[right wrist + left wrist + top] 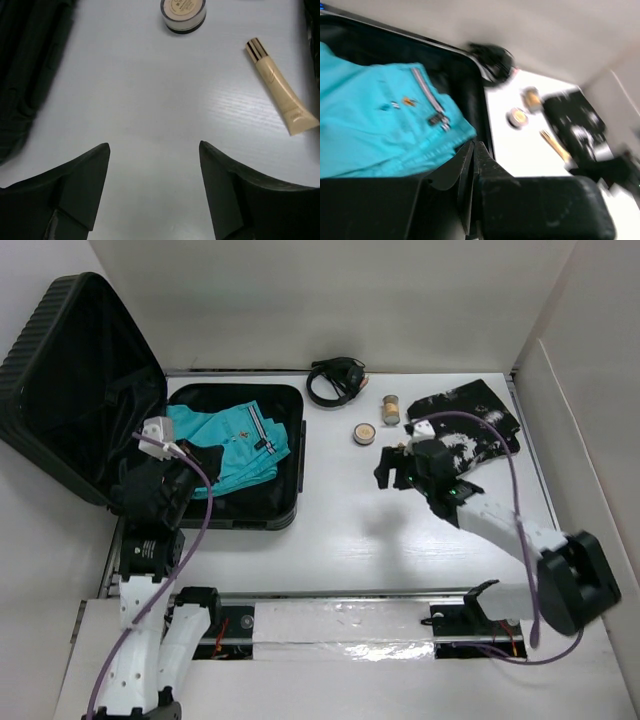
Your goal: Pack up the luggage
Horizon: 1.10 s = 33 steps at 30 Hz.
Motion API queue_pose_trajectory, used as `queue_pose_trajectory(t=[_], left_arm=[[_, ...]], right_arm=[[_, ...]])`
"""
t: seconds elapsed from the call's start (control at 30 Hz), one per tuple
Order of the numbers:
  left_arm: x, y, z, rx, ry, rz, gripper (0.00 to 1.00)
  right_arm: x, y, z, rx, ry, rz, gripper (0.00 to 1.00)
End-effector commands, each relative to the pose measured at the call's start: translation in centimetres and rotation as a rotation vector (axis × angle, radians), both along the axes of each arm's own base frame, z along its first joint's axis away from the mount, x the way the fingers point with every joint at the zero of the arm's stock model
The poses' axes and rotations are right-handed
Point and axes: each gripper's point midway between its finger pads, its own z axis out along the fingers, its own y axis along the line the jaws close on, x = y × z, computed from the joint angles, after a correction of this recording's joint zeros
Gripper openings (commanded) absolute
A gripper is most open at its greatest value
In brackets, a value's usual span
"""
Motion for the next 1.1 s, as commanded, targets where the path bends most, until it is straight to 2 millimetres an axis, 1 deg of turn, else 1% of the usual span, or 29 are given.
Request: queue_pose_trajectory(t=[0.0,0.03,0.07,0.1,0.13,0.17,0.2,0.23,0.27,0.3,0.33,0.37,0.4,0.43,0.47,0.5,0.57,0.6,0.63,0.67,0.73,0.8,0.83,0.87,0.93,0.97,1.03,1.07], left_arm=[[-2.2,-3.6,-0.1,0.020,-0.059,-0.238,0.00],[-2.9,-3.8,0.1,0.028,-0.083,-0.258,0.00],[-3.4,-4.4,0.1,0.033,-0.094,-0.297,0.02],[-3.7,-4.5,-0.5,0.039,-0.090,-0.313,0.05],[-4.3,-4.8,-0.5,0.051,-0.110,-0.332,0.09],[-4.7,-5.1,-0.7,0.053,-0.111,-0.347,0.19],[-4.7,-5.2,-1.1,0.057,-0.105,-0.346,0.24],[-4.9,-5.3,-1.0,0.070,-0.109,-0.344,0.29],[-4.9,-5.0,-1.5,0.090,-0.080,-0.323,0.34],[-5.1,-5.4,-0.9,0.100,-0.091,-0.334,0.35],[-5.3,-5.4,-0.7,0.102,-0.103,-0.327,0.35],[-5.4,-5.3,-0.6,0.102,-0.102,-0.314,0.38],[-5.7,-5.7,-0.7,0.103,-0.102,-0.334,0.38],[-6.1,-5.8,-0.3,0.105,-0.117,-0.344,0.39],[-6.2,-5.7,-0.3,0.106,-0.120,-0.335,0.39],[-6.3,-5.9,-0.3,0.107,-0.118,-0.342,0.39],[-6.7,-6.1,0.1,0.106,-0.132,-0.348,0.40],[-6.6,-6.0,0.1,0.107,-0.132,-0.345,0.40],[-6.7,-6.0,0.2,0.107,-0.135,-0.345,0.40],[-6.8,-6.2,0.2,0.106,-0.137,-0.355,0.40],[-6.8,-6.2,0.2,0.106,-0.135,-0.352,0.40],[-6.9,-6.4,0.2,0.106,-0.136,-0.360,0.40],[-6.9,-6.4,0.3,0.106,-0.137,-0.360,0.40],[-6.9,-6.3,0.2,0.106,-0.135,-0.355,0.40],[-6.9,-6.2,0.3,0.106,-0.138,-0.350,0.40],[-6.9,-6.1,0.3,0.105,-0.139,-0.346,0.40],[-6.8,-6.1,0.4,0.105,-0.142,-0.341,0.40],[-6.8,-6.0,0.3,0.106,-0.138,-0.337,0.40]], right_arm=[[6.4,1.0,2.3,-0.012,-0.097,-0.089,0.86],[7.2,1.3,1.2,-0.043,-0.065,-0.088,0.89],[8.3,1.6,0.3,-0.069,-0.042,-0.099,0.92],[10.5,2.6,-0.8,-0.092,-0.012,-0.102,0.94],[11.1,2.6,-2.2,-0.136,0.035,-0.113,0.95],[12.1,2.9,-3.0,-0.157,0.053,-0.117,0.96],[12.9,3.2,-3.8,-0.175,0.070,-0.118,0.96],[14.3,3.9,-5.1,-0.197,0.100,-0.117,0.96],[15.1,4.2,-5.6,-0.205,0.105,-0.123,0.96],[15.8,4.6,-6.0,-0.207,0.111,-0.118,0.97],[17.2,4.9,-6.7,-0.210,0.135,-0.123,0.97],[17.6,5.3,-7.1,-0.208,0.147,-0.118,0.97],[18.2,5.0,-7.4,-0.213,0.162,-0.131,0.97],[18.4,4.9,-7.9,-0.228,0.184,-0.141,0.97],[19.3,5.0,-8.1,-0.237,0.175,-0.157,0.97],[19.8,4.6,-8.2,-0.241,0.175,-0.165,0.97],[20.3,5.0,-9.1,-0.250,0.199,-0.155,0.97],[20.9,4.6,-9.2,-0.248,0.198,-0.165,0.96],[20.8,4.6,-9.6,-0.255,0.214,-0.171,0.95],[21.1,4.3,-9.6,-0.264,0.212,-0.192,0.91],[21.5,4.2,-9.5,-0.265,0.198,-0.207,0.91],[21.8,4.4,-9.5,-0.258,0.194,-0.204,0.88],[22.0,4.5,-9.7,-0.260,0.200,-0.202,0.85],[22.1,4.6,-9.8,-0.262,0.203,-0.199,0.79],[22.4,4.7,-10.0,-0.270,0.208,-0.199,0.74],[22.6,4.3,-9.9,-0.268,0.208,-0.205,0.70],[22.7,4.4,-9.3,-0.259,0.194,-0.200,0.64],[22.3,4.0,-8.3,-0.258,0.173,-0.202,0.60]])
